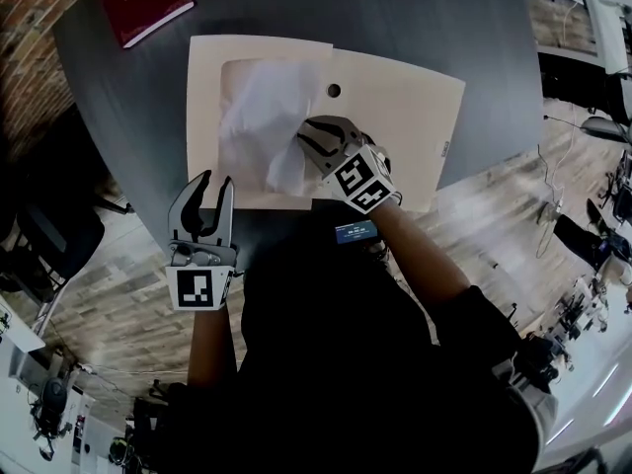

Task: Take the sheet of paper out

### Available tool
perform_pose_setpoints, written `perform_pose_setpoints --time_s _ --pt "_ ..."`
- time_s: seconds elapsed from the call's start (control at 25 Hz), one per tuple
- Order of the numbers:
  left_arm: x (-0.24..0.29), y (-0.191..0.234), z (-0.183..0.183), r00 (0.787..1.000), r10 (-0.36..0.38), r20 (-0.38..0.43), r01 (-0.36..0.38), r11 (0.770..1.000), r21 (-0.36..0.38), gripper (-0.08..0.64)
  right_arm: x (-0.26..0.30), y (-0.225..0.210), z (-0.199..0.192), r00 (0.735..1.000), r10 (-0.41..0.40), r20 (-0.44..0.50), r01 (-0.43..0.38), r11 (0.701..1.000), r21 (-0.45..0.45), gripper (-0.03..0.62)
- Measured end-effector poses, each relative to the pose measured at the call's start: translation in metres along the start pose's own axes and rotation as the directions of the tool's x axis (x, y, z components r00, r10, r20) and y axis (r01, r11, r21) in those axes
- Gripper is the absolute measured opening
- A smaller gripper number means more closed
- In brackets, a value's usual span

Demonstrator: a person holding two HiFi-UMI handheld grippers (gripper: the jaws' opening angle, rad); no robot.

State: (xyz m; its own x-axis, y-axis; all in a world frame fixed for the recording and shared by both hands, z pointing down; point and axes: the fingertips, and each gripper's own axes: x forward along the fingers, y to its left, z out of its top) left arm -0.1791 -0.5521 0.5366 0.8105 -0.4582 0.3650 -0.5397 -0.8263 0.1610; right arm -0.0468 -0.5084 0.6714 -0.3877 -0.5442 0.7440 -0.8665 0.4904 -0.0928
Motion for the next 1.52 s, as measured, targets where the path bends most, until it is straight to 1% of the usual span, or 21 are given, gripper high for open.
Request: perform_pose_setpoints --time_s 0.12,0.2,0.32,0.4,0.44,0.48,0.56,0.64,0.76,0.84,0.92,0.96,1.0,1.08,1.12,1.16,1.32,1.4,1.48,1.52 --pt "0.001 -0.001 -0.003 1.0 -0.01 -0.009 0.011 1.0 0.012 0.106 0.006 0.002 -0.004 0.999 -0.009 -0.041 0.007 0.999 -0.038 0.095" --pt "0.0 -0.002 -0.004 1.0 -0.013 -0.013 0.013 1.0 0.007 0.106 0.007 0.003 -0.007 0.998 -0.024 -0.061 0.02 0.997 -0.07 0.095" --pt "0.0 -0.003 -0.004 1.0 -0.015 -0.019 0.015 1.0 0.008 0.106 0.007 0.003 -0.008 0.997 -0.044 -0.069 0.038 0.995 -0.095 0.095" --pt "-0.001 -0.002 -0.005 1.0 -0.016 -0.02 0.016 1.0 0.011 0.106 0.008 0.004 -0.008 0.996 -0.045 -0.071 0.037 0.994 -0.1 0.094" --pt "-0.001 -0.002 -0.005 1.0 -0.016 -0.018 0.016 1.0 0.012 0.106 0.008 0.005 -0.008 0.997 -0.041 -0.071 0.033 0.994 -0.105 0.087" --pt "-0.001 -0.002 -0.004 1.0 -0.015 -0.014 0.016 1.0 0.013 0.106 0.008 0.007 -0.008 0.997 -0.037 -0.072 0.029 0.993 -0.111 0.065" --pt "-0.002 -0.001 -0.003 1.0 -0.013 -0.006 0.013 1.0 0.015 0.106 0.006 0.01 -0.01 0.997 -0.032 -0.075 0.023 0.993 -0.116 0.009" --pt "-0.003 0.0 -0.003 1.0 -0.011 -0.006 0.011 1.0 0.013 0.106 0.004 0.011 -0.012 0.997 -0.033 -0.074 0.025 0.994 -0.105 0.003" --pt "-0.005 0.0 -0.003 1.0 -0.01 -0.004 0.01 1.0 0.014 0.106 -0.003 0.008 -0.014 0.998 -0.038 -0.053 0.035 0.998 -0.054 0.003" --pt "-0.005 -0.001 -0.003 1.0 -0.017 0.005 0.016 0.999 0.033 0.106 -0.008 0.003 -0.013 0.999 -0.037 -0.022 0.038 0.999 0.031 0.003" --pt "-0.005 -0.003 -0.003 1.0 -0.022 0.002 0.022 0.999 0.033 0.106 -0.01 -0.001 -0.008 0.999 -0.024 0.021 0.021 0.99 0.142 0.013" --pt "-0.005 -0.004 -0.002 1.0 -0.025 0.001 0.025 0.999 0.03 0.106 -0.011 -0.003 -0.004 0.999 -0.025 0.04 0.017 0.984 0.179 0.017" --pt "-0.004 -0.005 -0.002 1.0 -0.029 0.003 0.029 0.999 0.031 0.106 -0.011 -0.006 0.0 0.998 -0.035 0.054 0.023 0.98 0.195 0.031" --pt "-0.003 -0.006 -0.001 0.999 -0.035 0.007 0.035 0.999 0.03 0.106 -0.009 -0.008 0.005 0.996 -0.064 0.062 0.052 0.984 0.173 0.092" --pt "-0.003 -0.007 -0.001 0.999 -0.037 0.005 0.037 0.999 0.024 0.106 -0.007 -0.007 0.006 0.996 -0.069 0.06 0.06 0.987 0.148 0.113" --pt "-0.002 -0.008 -0.001 0.999 -0.039 0.002 0.039 0.999 0.022 0.106 -0.005 -0.005 0.006 0.996 -0.068 0.053 0.061 0.991 0.12 0.12" --pt "-0.003 -0.006 0.0 0.999 -0.033 0.001 0.033 0.999 0.014 0.106 0.004 -0.001 0.001 0.997 -0.082 -0.003 0.082 0.997 0.011 0.12" --pt "-0.004 -0.005 -0.001 1.0 -0.031 0.0 0.031 0.999 0.013 0.106 0.007 -0.002 -0.002 0.995 -0.091 -0.027 0.091 0.996 -0.017 0.12" --pt "-0.005 -0.005 -0.001 1.0 -0.03 -0.001 0.03 0.999 0.016 0.106 0.009 -0.001 -0.003 0.995 -0.086 -0.042 0.084 0.996 -0.042 0.118" --pt "-0.005 -0.004 -0.001 1.0 -0.03 -0.002 0.03 0.999 0.018 0.106 0.01 0.001 -0.003 0.996 -0.079 -0.045 0.076 0.996 -0.054 0.107"
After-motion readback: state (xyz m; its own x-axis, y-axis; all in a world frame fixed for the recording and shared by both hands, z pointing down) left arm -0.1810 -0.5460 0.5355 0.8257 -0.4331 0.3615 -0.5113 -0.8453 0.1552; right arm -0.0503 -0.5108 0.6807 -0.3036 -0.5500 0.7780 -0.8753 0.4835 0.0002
